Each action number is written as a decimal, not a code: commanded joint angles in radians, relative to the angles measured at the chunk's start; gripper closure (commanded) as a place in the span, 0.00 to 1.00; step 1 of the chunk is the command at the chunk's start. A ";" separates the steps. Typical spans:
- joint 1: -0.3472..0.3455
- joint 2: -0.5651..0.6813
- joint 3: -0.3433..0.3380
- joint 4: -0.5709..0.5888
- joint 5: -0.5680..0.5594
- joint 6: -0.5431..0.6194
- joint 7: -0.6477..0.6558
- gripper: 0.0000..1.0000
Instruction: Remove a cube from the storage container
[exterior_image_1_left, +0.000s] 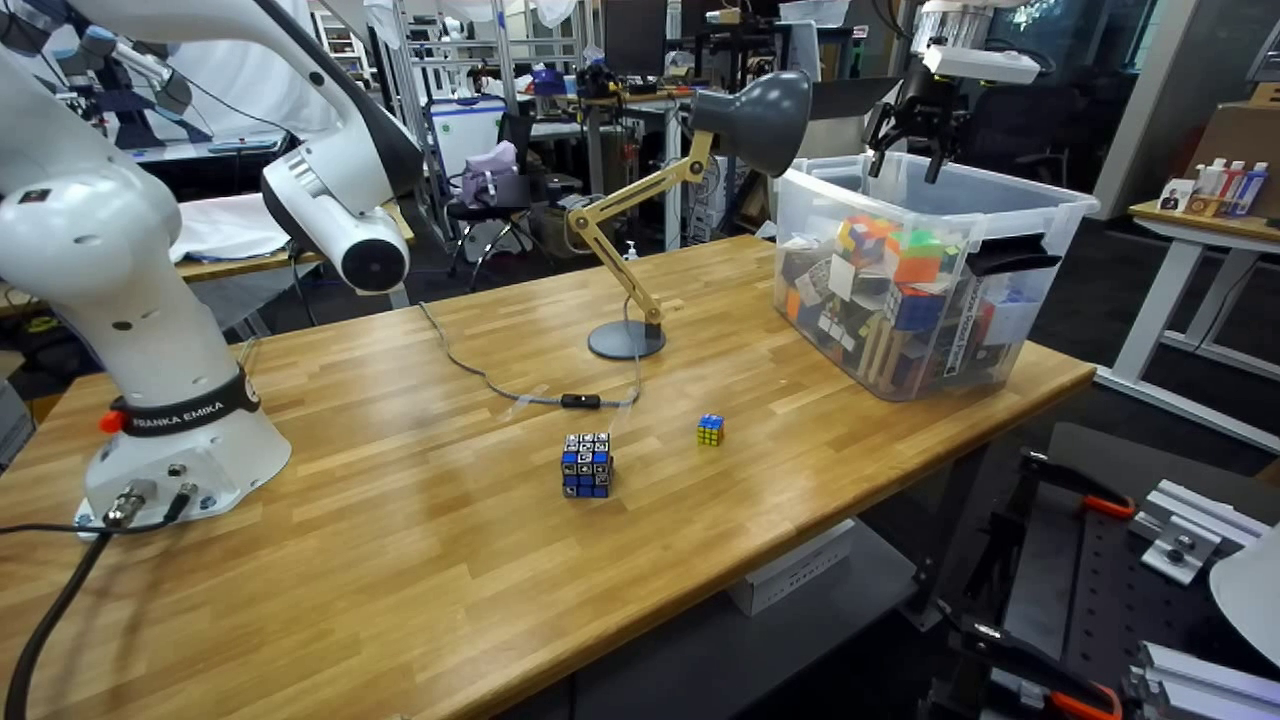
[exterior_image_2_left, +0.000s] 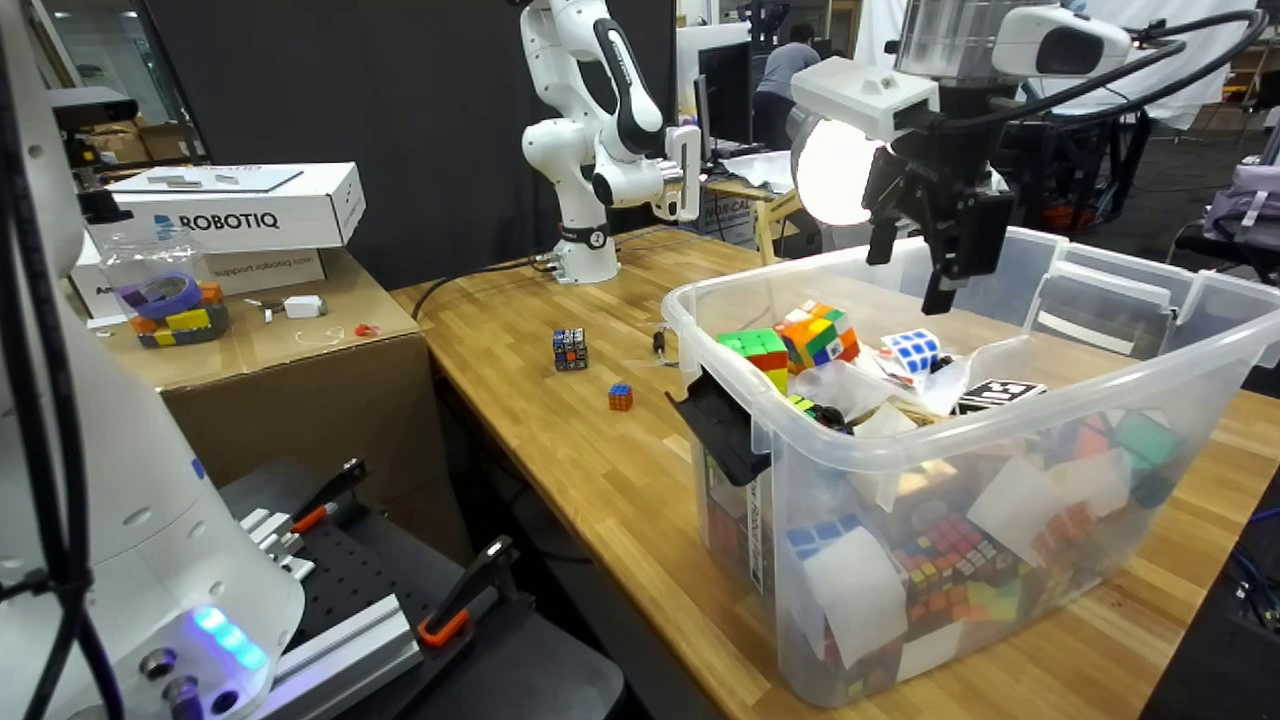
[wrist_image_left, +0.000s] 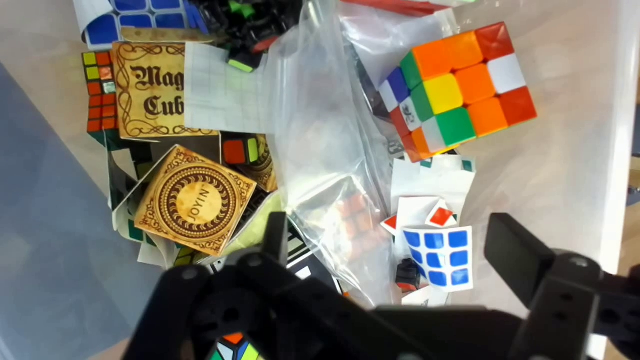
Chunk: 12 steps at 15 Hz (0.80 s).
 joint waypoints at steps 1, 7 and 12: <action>-0.026 -0.001 0.027 0.004 -0.010 -0.002 0.006 0.00; -0.026 -0.001 0.028 0.004 -0.010 -0.002 0.006 0.00; -0.039 0.133 0.041 0.178 0.032 -0.012 0.141 0.00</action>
